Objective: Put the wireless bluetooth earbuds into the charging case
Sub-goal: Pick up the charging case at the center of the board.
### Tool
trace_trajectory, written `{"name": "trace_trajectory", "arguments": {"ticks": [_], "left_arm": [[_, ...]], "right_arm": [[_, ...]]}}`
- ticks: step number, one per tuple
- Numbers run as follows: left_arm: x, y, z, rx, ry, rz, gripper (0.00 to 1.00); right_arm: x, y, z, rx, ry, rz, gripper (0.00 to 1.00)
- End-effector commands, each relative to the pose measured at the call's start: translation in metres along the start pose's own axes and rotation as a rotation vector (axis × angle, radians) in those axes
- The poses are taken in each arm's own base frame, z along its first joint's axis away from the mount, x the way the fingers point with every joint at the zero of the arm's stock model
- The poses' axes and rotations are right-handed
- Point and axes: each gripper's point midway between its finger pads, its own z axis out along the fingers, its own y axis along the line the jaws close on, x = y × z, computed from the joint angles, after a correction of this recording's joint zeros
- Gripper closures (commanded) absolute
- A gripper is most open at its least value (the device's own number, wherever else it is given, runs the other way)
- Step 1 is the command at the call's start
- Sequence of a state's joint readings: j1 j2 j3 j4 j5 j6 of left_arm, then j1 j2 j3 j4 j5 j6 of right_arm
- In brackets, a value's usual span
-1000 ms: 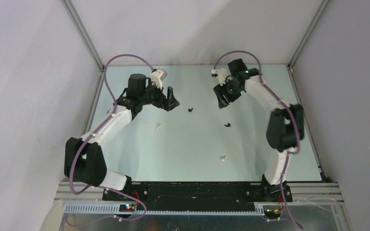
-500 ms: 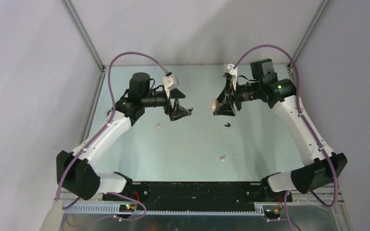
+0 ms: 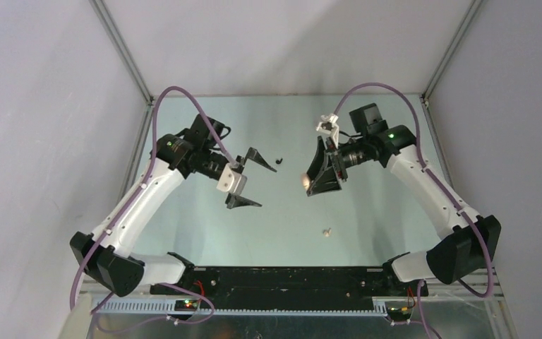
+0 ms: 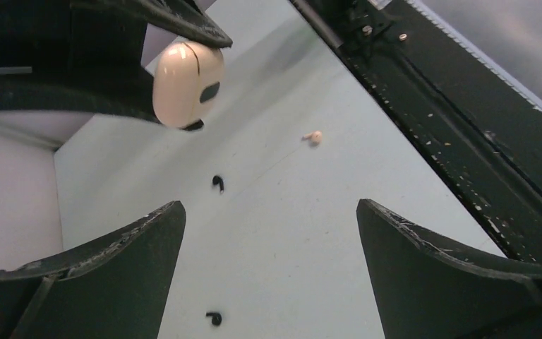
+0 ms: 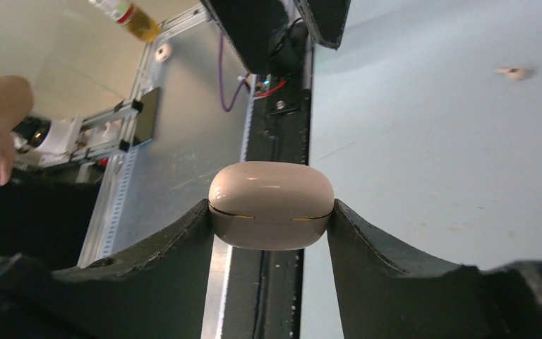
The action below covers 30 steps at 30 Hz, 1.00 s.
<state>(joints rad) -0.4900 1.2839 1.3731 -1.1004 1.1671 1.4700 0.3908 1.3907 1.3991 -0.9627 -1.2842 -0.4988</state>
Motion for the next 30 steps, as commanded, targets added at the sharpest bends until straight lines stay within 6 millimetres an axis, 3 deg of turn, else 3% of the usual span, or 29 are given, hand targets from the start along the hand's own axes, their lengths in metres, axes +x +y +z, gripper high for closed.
{"name": "trace_trajectory", "arguments": {"ticks": [1, 11, 16, 22, 24, 26, 27, 29, 30], "left_arm": [[-0.026, -0.021, 0.007, 0.094, -0.121, 0.098, 0.01], [-0.025, -0.028, 0.032, 0.199, -0.170, 0.023, 0.01], [-0.031, -0.026, 0.036, 0.221, -0.221, 0.012, 0.01], [-0.018, -0.031, 0.044, 0.245, -0.240, -0.048, 0.01], [-0.015, -0.034, 0.044, 0.259, -0.230, -0.057, 0.01], [-0.012, -0.039, 0.039, 0.257, -0.225, -0.057, 0.01], [-0.010, -0.037, 0.035, 0.240, -0.221, -0.061, 0.01], [-0.003, -0.036, 0.028, 0.204, -0.207, -0.057, 0.01], [0.003, -0.036, 0.027, 0.183, -0.197, -0.055, 0.01]], "right_arm": [[0.005, 0.022, 0.023, -0.113, 0.028, -0.008, 0.52], [0.021, 0.020, 0.046, -0.165, 0.092, 0.009, 0.52], [0.035, 0.005, 0.054, -0.135, 0.138, 0.030, 0.52], [0.042, -0.007, 0.054, -0.121, 0.149, 0.071, 0.52], [0.046, -0.017, 0.054, -0.086, 0.165, 0.088, 0.52], [0.054, -0.041, 0.055, -0.004, 0.199, 0.108, 0.52], [0.064, -0.060, 0.054, 0.052, 0.230, 0.137, 0.52], [0.080, -0.078, 0.050, 0.070, 0.257, 0.214, 0.52], [0.084, -0.079, 0.048, 0.056, 0.268, 0.246, 0.51]]}}
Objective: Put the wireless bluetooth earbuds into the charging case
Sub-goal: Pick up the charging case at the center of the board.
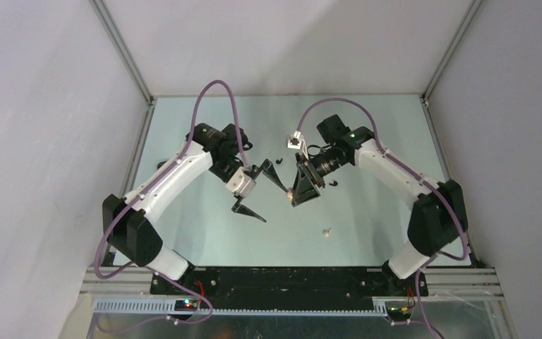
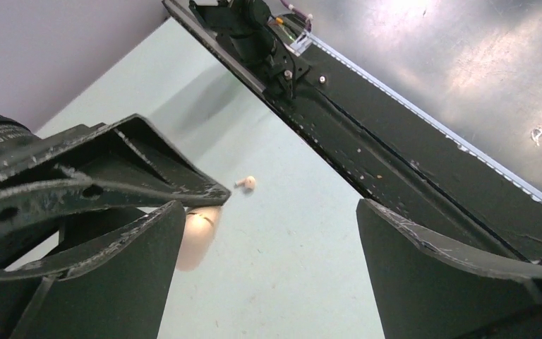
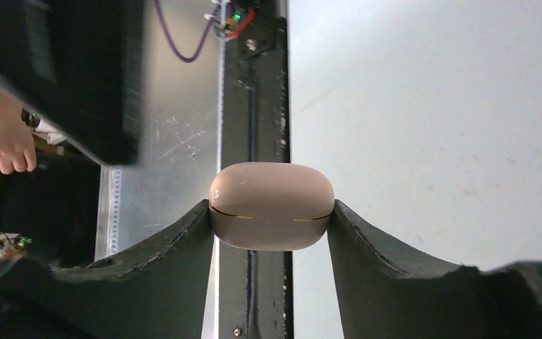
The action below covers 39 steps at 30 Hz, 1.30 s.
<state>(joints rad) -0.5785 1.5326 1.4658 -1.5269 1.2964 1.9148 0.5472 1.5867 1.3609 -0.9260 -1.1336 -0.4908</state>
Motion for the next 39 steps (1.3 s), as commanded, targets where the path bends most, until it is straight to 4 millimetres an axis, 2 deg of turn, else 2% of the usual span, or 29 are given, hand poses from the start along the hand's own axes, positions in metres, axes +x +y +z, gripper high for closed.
{"name": "trace_trajectory", "arguments": {"ticks": [1, 2, 3, 4, 5, 6, 8, 15, 23, 31, 39], "left_arm": [[0.004, 0.001, -0.019, -0.098, -0.001, 0.020, 0.01], [0.013, 0.006, -0.022, -0.132, 0.013, 0.010, 0.01], [0.028, 0.001, -0.024, -0.156, 0.025, -0.110, 0.00], [0.033, 0.016, -0.030, -0.203, 0.062, -0.028, 0.02], [0.047, 0.010, -0.027, -0.216, 0.066, -0.126, 0.03], [0.049, 0.025, -0.030, -0.254, 0.086, -0.054, 0.03], [0.054, 0.027, -0.027, -0.256, 0.081, -0.088, 0.05], [0.050, 0.027, -0.013, -0.183, 0.074, -0.089, 0.07], [0.034, 0.003, 0.014, -0.045, 0.032, -0.070, 0.08], [0.020, -0.011, 0.028, 0.034, -0.020, -0.059, 0.25], [0.015, -0.007, 0.035, 0.061, -0.048, -0.097, 0.40]], "right_arm": [[0.024, -0.048, 0.000, 0.038, 0.055, 0.160, 0.51], [0.031, -0.049, 0.002, 0.005, 0.074, 0.207, 0.51], [0.026, -0.046, 0.002, -0.032, 0.062, 0.178, 0.51], [0.031, -0.039, 0.005, -0.070, 0.083, 0.222, 0.51], [0.026, -0.033, 0.006, -0.101, 0.071, 0.189, 0.50], [0.027, -0.023, 0.010, -0.132, 0.086, 0.197, 0.50], [0.023, -0.009, 0.015, -0.152, 0.097, 0.148, 0.50], [0.015, 0.020, 0.024, -0.192, 0.097, 0.083, 0.49], [-0.001, 0.038, 0.019, -0.227, 0.051, 0.043, 0.49], [-0.012, 0.051, 0.004, -0.267, -0.004, 0.012, 0.48], [-0.014, 0.064, 0.002, -0.284, -0.007, -0.020, 0.48]]}}
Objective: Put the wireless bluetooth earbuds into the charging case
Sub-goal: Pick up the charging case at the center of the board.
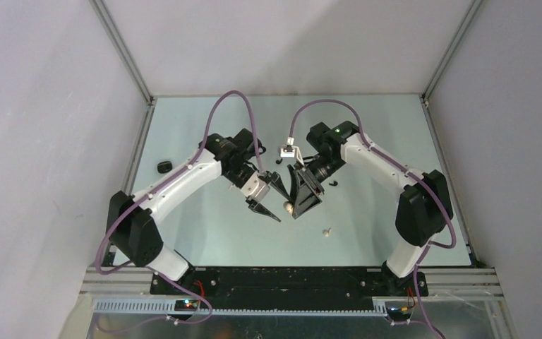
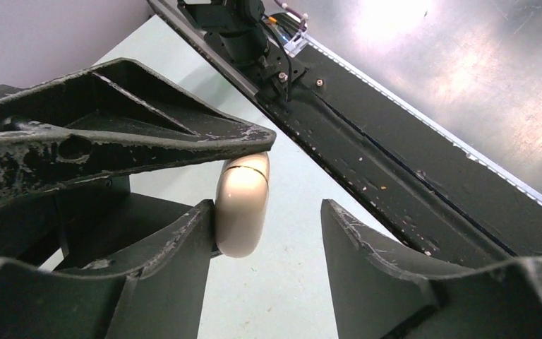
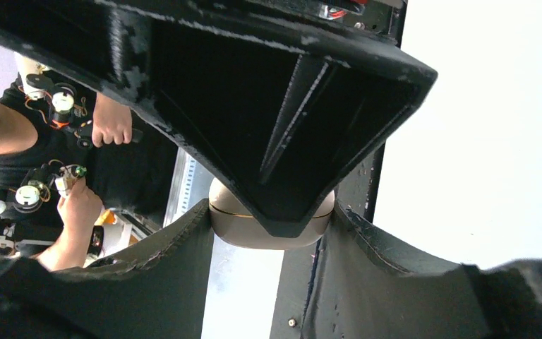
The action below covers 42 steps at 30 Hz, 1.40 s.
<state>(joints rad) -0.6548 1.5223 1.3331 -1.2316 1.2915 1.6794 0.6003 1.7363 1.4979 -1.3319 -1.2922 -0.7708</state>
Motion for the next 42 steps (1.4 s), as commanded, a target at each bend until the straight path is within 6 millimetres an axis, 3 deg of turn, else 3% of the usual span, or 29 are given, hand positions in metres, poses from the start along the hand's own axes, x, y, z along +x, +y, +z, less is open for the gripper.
{"name": "trace_trajectory", "arguments": {"ticks": [1, 11, 21, 24, 27, 28, 30, 31, 32, 35, 40, 41, 42], "left_arm": [[-0.010, -0.005, 0.008, 0.042, -0.042, -0.049, 0.41], [-0.014, -0.003, 0.013, 0.076, -0.067, -0.063, 0.54], [-0.023, -0.005, 0.015, 0.107, -0.112, -0.079, 0.99], [-0.023, -0.007, 0.015, 0.111, -0.105, -0.092, 1.00], [-0.018, -0.008, 0.014, 0.114, -0.077, -0.117, 1.00], [-0.016, -0.009, 0.014, 0.112, -0.063, -0.177, 1.00], [-0.007, 0.005, 0.013, 0.063, -0.012, -0.176, 1.00], [0.006, 0.005, 0.013, 0.047, 0.029, -0.209, 1.00], [0.010, 0.021, 0.013, -0.014, 0.049, -0.238, 1.00], [0.033, 0.036, 0.006, -0.170, 0.158, -0.312, 1.00], [0.043, 0.052, -0.006, -0.300, 0.233, -0.373, 1.00], [0.046, 0.052, -0.007, -0.312, 0.242, -0.377, 1.00], [0.046, 0.055, -0.009, -0.336, 0.254, -0.378, 1.00]], "right_arm": [[-0.021, 0.031, -0.006, -0.040, -0.061, -0.125, 0.48], [-0.022, 0.041, -0.005, -0.054, -0.063, -0.152, 0.48], [-0.021, 0.045, -0.004, -0.052, -0.056, -0.167, 0.46], [-0.017, 0.032, -0.008, 0.024, -0.019, -0.140, 0.28], [-0.019, 0.008, -0.020, 0.184, -0.017, -0.195, 0.17], [-0.012, -0.006, -0.025, 0.261, 0.004, -0.165, 0.13], [-0.015, -0.017, -0.041, 0.393, 0.002, -0.233, 0.10], [-0.017, -0.022, -0.050, 0.434, -0.008, -0.250, 0.10], [-0.016, -0.025, -0.057, 0.485, 0.000, -0.263, 0.10], [-0.018, -0.033, -0.079, 0.616, 0.002, -0.291, 0.09], [-0.031, -0.027, -0.091, 0.810, -0.039, -0.455, 0.10], [-0.025, -0.033, -0.092, 0.846, -0.045, -0.440, 0.11], [-0.040, -0.026, -0.093, 0.872, -0.097, -0.512, 0.12]]}}
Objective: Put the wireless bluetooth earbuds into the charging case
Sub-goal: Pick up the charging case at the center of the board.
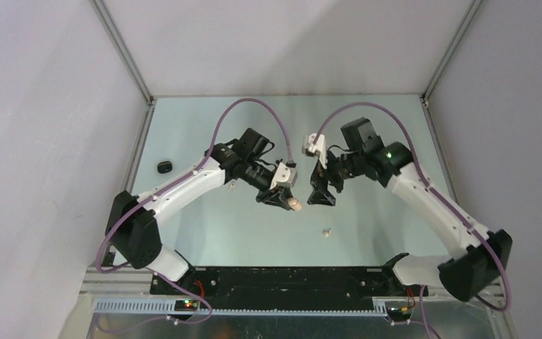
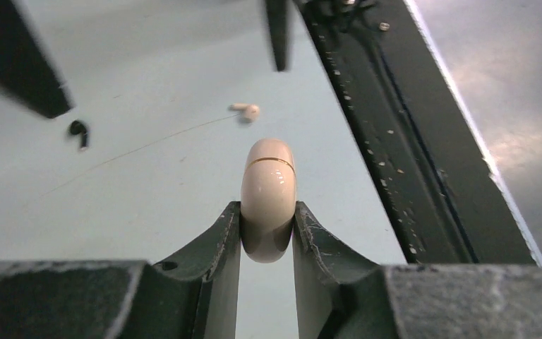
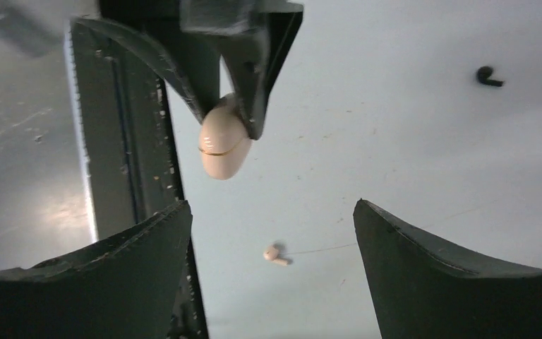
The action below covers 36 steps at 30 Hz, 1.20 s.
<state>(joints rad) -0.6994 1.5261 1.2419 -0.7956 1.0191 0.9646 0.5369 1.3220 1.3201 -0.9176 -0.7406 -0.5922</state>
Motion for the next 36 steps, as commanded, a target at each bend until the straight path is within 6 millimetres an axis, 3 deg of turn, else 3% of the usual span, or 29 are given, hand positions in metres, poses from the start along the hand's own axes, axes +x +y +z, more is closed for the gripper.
{"name": "trace_trajectory", "arguments": {"ticks": [1, 2, 4, 9, 15, 20, 28, 36], "left_arm": [[-0.019, 0.029, -0.013, -0.189, 0.003, -0.019, 1.00], [-0.020, 0.030, -0.015, -0.206, 0.009, -0.017, 1.00], [-0.023, 0.033, -0.018, -0.224, 0.008, -0.020, 1.00], [-0.029, 0.032, -0.017, -0.210, -0.012, -0.024, 1.00], [-0.026, 0.030, -0.015, -0.196, -0.015, -0.035, 1.00], [-0.025, 0.029, -0.015, -0.194, -0.013, -0.035, 1.00], [-0.023, 0.026, -0.015, -0.186, -0.010, -0.024, 1.00], [-0.026, 0.025, -0.015, -0.179, -0.017, -0.022, 1.00]], "right_arm": [[-0.021, -0.020, -0.006, 0.232, -0.110, -0.095, 0.13], [-0.035, -0.021, -0.009, 0.260, -0.172, -0.128, 0.13], [-0.042, -0.019, -0.006, 0.260, -0.232, -0.130, 0.15], [-0.045, -0.017, 0.010, 0.267, -0.278, -0.137, 0.20], [-0.039, -0.013, 0.026, 0.248, -0.249, -0.146, 0.26], [-0.033, -0.004, 0.033, 0.203, -0.229, -0.173, 0.44], [-0.025, 0.008, 0.028, 0.161, -0.205, -0.225, 0.43], [-0.017, 0.007, 0.033, 0.141, -0.179, -0.203, 0.48]]}}
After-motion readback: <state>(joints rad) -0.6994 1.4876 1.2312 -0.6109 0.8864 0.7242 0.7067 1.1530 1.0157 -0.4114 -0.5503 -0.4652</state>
